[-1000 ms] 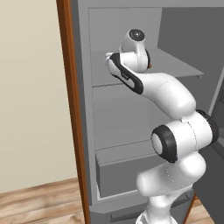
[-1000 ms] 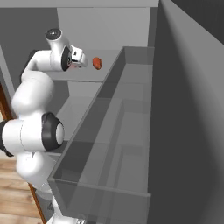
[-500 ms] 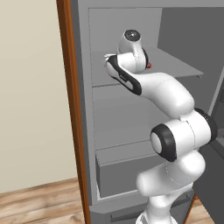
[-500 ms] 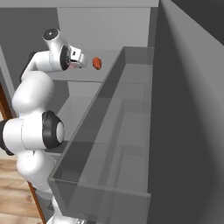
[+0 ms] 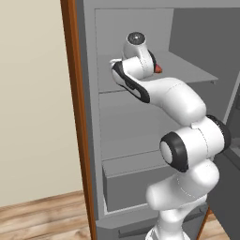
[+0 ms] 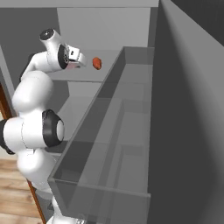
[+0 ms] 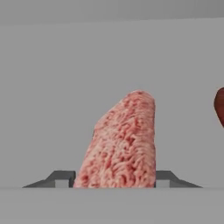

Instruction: Place one sweet potato and one steak in each tupperware on the nearby counter, to pack two identical lunches.

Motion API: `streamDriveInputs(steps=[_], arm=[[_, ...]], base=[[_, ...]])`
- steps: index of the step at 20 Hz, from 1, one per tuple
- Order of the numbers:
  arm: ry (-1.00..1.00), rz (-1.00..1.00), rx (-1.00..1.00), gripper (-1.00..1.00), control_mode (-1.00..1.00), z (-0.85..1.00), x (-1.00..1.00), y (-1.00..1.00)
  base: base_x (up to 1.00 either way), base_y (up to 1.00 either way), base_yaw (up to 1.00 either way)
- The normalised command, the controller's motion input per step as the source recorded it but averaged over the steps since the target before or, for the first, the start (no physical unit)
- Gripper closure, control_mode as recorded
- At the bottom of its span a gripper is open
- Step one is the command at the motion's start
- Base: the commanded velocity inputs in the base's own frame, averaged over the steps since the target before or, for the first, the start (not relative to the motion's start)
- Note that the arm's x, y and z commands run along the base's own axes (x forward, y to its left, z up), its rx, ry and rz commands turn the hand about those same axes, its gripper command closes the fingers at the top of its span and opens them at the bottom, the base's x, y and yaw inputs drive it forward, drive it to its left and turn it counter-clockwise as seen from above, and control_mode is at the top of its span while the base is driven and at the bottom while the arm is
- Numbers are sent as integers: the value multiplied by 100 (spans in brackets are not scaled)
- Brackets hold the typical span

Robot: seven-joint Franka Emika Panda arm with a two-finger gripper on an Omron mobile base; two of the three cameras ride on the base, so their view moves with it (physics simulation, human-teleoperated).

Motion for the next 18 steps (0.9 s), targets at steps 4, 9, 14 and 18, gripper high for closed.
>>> streamDriveInputs(steps=[4,9,14,18], arm=[[0,0,0,100,-100,-7,34,0],[0,0,0,100,-100,-14,-21,-16],[0,0,0,100,-100,-16,-100,-53],[0,0,0,100,-100,0,-100,-53]], base=[[0,0,0],[0,0,0],[0,0,0],[0,0,0]])
